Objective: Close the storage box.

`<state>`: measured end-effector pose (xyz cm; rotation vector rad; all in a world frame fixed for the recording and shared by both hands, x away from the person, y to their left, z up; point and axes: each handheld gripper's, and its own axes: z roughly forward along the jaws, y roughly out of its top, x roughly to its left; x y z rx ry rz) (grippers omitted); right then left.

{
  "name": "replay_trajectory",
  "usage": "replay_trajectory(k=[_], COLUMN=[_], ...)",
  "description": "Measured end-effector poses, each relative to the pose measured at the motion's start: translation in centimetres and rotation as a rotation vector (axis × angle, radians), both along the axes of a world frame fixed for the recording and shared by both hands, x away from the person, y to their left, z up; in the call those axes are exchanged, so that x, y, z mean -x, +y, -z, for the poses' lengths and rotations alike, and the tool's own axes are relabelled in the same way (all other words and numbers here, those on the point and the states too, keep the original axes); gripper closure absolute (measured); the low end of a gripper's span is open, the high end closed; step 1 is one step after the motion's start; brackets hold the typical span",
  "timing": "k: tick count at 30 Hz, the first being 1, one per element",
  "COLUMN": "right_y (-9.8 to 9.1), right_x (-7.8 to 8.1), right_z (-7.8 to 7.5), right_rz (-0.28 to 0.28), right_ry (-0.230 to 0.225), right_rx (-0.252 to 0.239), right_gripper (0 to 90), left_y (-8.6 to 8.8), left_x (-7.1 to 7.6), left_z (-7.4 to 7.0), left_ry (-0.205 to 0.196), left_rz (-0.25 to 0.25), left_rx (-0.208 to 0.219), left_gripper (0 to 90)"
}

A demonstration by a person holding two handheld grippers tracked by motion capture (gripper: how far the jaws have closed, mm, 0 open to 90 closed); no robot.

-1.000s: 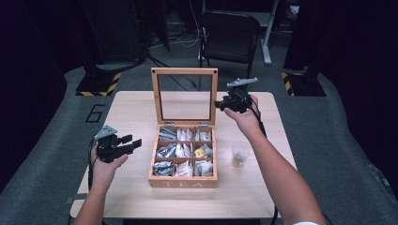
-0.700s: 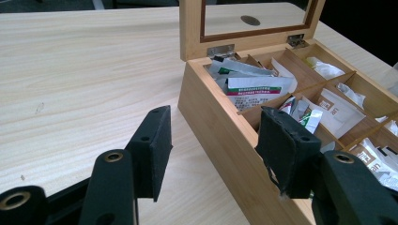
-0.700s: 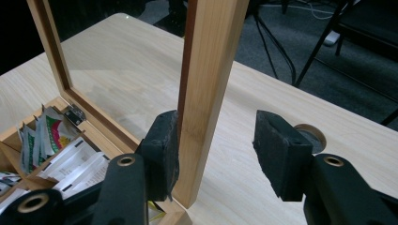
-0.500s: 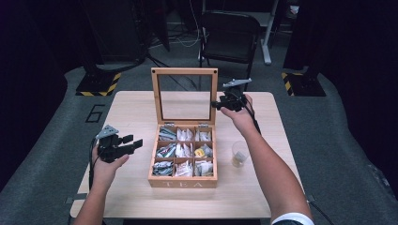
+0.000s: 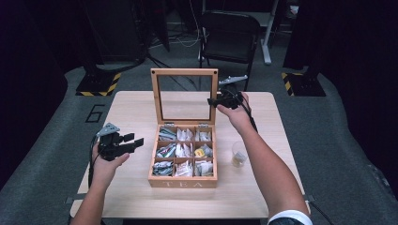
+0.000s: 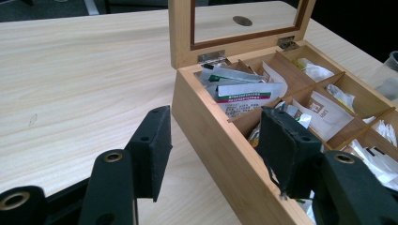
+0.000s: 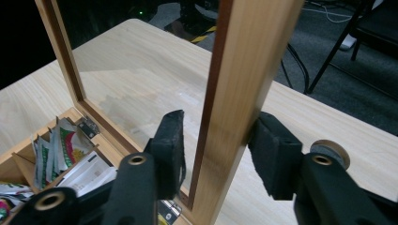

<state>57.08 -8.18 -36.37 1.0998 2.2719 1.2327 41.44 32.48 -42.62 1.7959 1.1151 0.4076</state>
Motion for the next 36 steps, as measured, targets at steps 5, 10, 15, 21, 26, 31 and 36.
replay_trajectory(k=[5, 10, 15, 21, 26, 31, 36], right_y=[-0.3, -0.4, -0.4, -0.6, -0.5, -0.7, -0.8], right_x=[0.1, 0.5, 1.2, 1.8, 2.3, 2.8, 3.3], right_z=[-0.2, -0.5, -0.6, -0.6, -0.8, -0.6, -0.3], right_rz=[0.014, 0.013, 0.004, -0.016, -0.028, -0.035, -0.042], right_ry=[0.025, 0.031, 0.015, 0.002, -0.007, -0.02, -0.031], right_rx=[-0.015, -0.019, -0.007, -0.012, 0.008, -0.006, -0.022], right_gripper=[64.2, 65.8, 65.8, 65.6, 65.5, 65.3, 65.0], left_y=[0.1, -0.2, -0.5, -0.8, -1.1, -1.6, -2.1], left_x=[-0.3, -0.5, -1.1, -2.1, -3.2, -4.2, -5.1], left_z=[-0.4, -1.0, -2.2, -3.1, -3.7, -4.9, -5.9], left_ry=[-0.001, 0.001, -0.015, -0.01, 0.002, -0.017, -0.029], left_rz=[0.005, 0.015, 0.026, 0.041, 0.043, 0.075, 0.079], left_rx=[-0.004, -0.016, -0.029, -0.035, -0.008, -0.019, -0.039], left_gripper=[44.6, 44.6, 44.5, 44.4, 42.6, 41.5, 41.8])
